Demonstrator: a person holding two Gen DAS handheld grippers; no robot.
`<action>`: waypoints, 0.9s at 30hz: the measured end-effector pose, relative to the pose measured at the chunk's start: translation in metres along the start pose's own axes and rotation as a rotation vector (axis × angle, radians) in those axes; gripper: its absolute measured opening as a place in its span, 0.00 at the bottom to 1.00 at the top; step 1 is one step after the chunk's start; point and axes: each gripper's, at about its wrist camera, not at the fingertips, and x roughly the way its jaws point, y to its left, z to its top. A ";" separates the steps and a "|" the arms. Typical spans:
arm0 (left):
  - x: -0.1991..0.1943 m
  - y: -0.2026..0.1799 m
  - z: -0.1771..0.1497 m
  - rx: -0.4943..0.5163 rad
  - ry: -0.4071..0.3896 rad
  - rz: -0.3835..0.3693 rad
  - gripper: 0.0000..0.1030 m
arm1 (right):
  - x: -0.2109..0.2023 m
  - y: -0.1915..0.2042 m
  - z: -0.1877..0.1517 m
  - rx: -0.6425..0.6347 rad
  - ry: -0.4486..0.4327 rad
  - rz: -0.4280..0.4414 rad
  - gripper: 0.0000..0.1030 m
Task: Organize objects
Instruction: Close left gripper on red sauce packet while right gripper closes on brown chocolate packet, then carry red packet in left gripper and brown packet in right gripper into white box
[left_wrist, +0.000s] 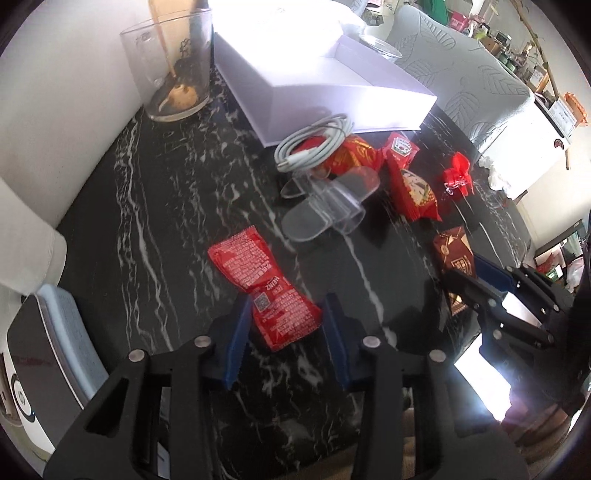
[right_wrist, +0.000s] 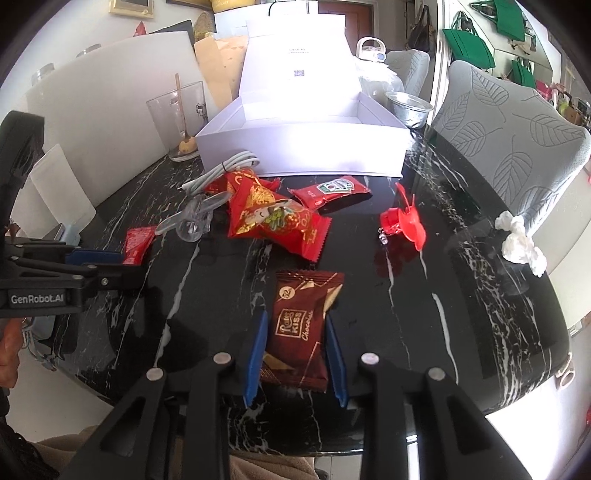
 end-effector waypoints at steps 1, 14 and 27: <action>-0.001 0.001 -0.002 -0.004 -0.001 0.000 0.37 | -0.001 0.001 -0.001 -0.003 -0.004 -0.004 0.29; 0.004 -0.005 0.001 0.014 -0.050 0.126 0.42 | 0.002 0.008 -0.002 -0.042 -0.017 -0.020 0.36; 0.000 0.006 0.008 -0.022 -0.034 0.101 0.36 | 0.002 -0.003 -0.001 0.002 -0.028 -0.003 0.31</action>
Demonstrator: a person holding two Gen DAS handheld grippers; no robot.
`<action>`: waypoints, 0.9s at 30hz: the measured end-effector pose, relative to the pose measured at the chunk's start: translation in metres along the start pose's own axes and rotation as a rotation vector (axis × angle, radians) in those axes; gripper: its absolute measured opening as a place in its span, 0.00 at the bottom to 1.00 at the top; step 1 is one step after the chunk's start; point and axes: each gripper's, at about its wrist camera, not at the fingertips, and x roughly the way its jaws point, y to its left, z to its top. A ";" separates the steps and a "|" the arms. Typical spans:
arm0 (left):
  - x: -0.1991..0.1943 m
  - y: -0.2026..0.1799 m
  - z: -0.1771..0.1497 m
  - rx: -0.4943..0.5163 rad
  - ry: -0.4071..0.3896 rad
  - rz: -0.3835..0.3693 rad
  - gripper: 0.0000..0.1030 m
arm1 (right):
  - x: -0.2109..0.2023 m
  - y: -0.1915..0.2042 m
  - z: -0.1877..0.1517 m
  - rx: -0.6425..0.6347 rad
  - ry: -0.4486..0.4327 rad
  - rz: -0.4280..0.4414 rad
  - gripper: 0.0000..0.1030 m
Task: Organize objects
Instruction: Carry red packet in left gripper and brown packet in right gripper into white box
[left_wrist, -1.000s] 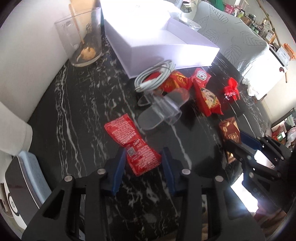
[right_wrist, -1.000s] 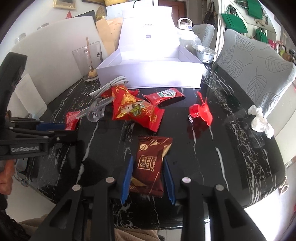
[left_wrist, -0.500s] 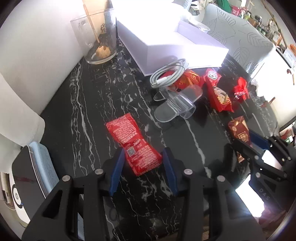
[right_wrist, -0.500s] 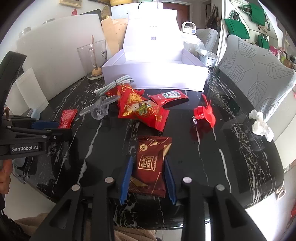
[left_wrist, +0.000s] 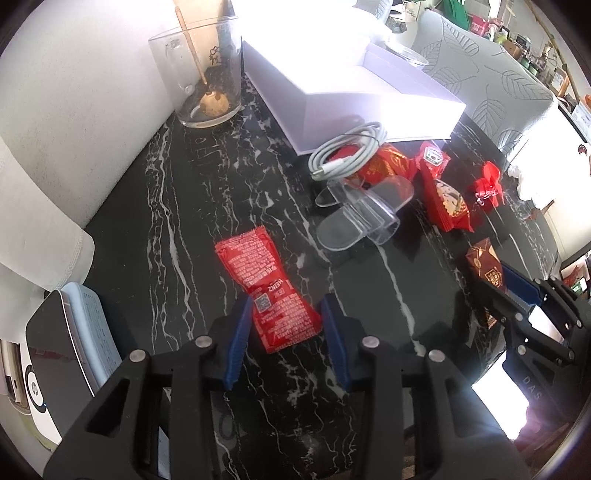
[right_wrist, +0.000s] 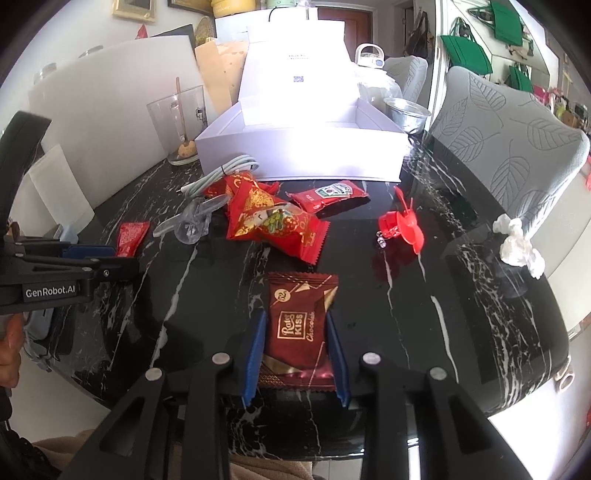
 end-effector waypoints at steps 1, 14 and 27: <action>0.000 0.001 0.000 -0.002 0.002 -0.003 0.36 | 0.000 -0.001 0.000 0.003 0.002 0.000 0.31; -0.030 -0.004 0.014 0.034 -0.077 -0.026 0.36 | -0.028 0.003 0.020 -0.028 -0.059 0.012 0.31; -0.050 -0.033 0.049 0.099 -0.162 -0.082 0.36 | -0.050 0.002 0.058 -0.078 -0.129 0.034 0.31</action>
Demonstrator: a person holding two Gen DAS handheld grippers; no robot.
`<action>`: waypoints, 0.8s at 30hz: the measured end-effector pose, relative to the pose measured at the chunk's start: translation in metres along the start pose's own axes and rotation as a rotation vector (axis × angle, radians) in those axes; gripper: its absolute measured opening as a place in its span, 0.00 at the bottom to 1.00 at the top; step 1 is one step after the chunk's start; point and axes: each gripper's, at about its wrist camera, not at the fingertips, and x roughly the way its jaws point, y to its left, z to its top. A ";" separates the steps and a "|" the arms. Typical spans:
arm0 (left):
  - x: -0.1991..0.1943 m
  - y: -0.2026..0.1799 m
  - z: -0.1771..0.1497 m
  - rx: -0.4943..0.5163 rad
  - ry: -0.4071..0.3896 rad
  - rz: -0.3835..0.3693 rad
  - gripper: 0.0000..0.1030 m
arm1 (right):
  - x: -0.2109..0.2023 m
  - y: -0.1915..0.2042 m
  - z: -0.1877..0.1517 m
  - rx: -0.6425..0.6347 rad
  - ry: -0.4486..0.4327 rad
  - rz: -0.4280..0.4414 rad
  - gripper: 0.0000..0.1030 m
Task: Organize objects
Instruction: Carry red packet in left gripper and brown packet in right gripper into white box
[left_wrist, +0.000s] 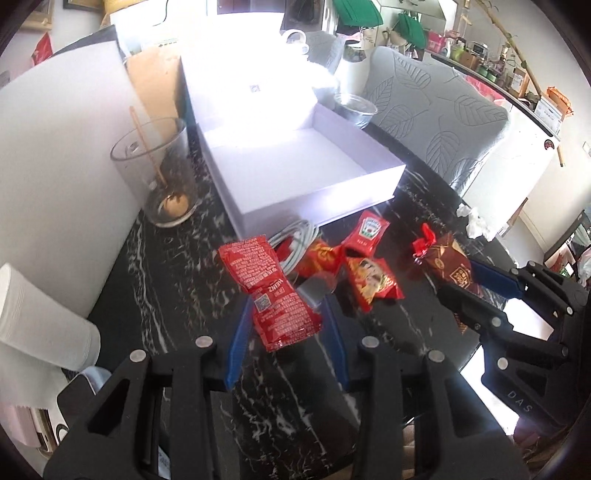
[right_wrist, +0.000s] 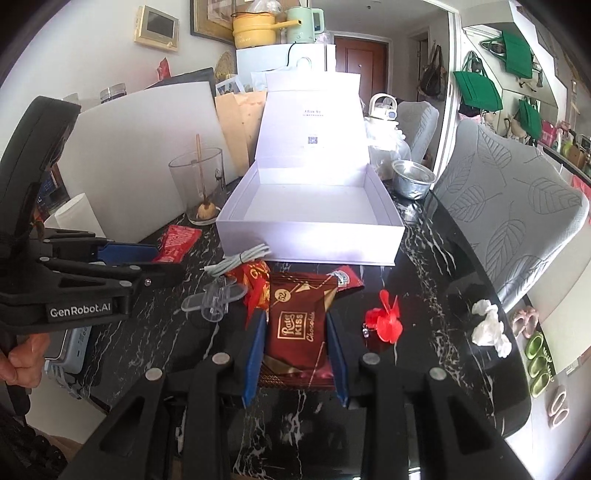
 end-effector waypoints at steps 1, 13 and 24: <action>0.000 -0.003 0.004 0.008 -0.007 -0.004 0.36 | -0.001 -0.001 0.004 -0.004 -0.007 0.006 0.31; 0.000 -0.018 0.045 0.023 -0.067 -0.019 0.36 | 0.001 -0.015 0.043 -0.048 -0.053 0.040 0.31; 0.016 -0.013 0.091 -0.003 -0.094 -0.008 0.36 | 0.022 -0.034 0.079 -0.079 -0.057 0.080 0.31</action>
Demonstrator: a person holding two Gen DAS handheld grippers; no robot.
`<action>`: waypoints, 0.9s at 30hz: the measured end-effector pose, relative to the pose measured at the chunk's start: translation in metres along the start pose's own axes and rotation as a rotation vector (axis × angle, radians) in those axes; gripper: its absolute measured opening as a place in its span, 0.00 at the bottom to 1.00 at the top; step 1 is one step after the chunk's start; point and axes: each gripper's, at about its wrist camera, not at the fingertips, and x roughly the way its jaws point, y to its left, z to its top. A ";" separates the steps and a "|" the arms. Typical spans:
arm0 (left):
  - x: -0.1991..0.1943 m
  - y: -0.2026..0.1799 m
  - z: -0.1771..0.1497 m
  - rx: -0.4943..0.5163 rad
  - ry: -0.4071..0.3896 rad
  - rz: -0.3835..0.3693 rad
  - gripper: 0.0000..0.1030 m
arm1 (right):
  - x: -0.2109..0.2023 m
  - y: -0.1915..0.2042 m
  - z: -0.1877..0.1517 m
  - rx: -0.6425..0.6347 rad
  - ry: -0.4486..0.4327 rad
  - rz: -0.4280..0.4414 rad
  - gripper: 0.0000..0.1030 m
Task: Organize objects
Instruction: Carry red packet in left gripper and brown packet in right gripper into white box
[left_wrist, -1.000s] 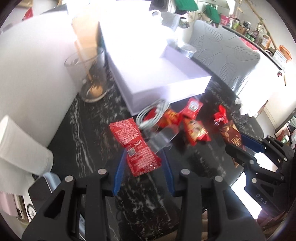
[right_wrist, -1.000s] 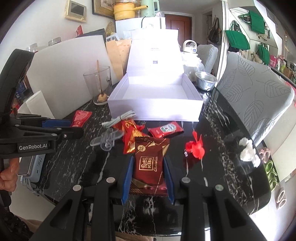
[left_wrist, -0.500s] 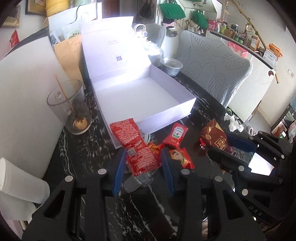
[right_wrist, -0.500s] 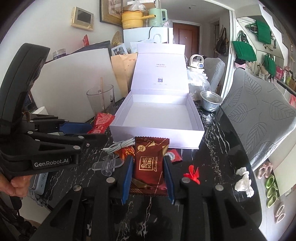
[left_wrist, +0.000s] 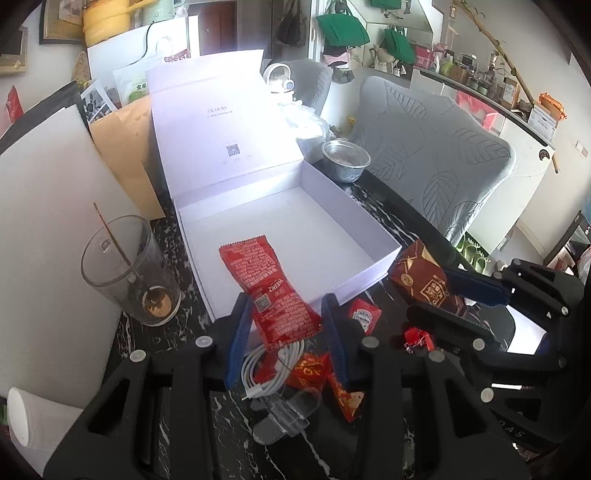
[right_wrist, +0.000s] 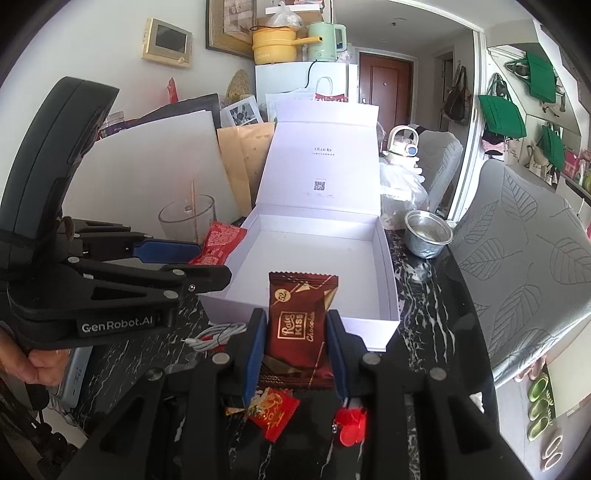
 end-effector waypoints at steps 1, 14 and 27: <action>0.003 0.001 0.004 -0.002 0.000 -0.001 0.36 | 0.003 -0.002 0.003 -0.004 0.000 0.000 0.31; 0.046 0.018 0.057 -0.017 -0.002 0.015 0.36 | 0.050 -0.029 0.048 -0.047 -0.008 0.037 0.31; 0.109 0.042 0.102 -0.042 0.039 0.039 0.36 | 0.111 -0.062 0.085 -0.076 0.004 0.046 0.31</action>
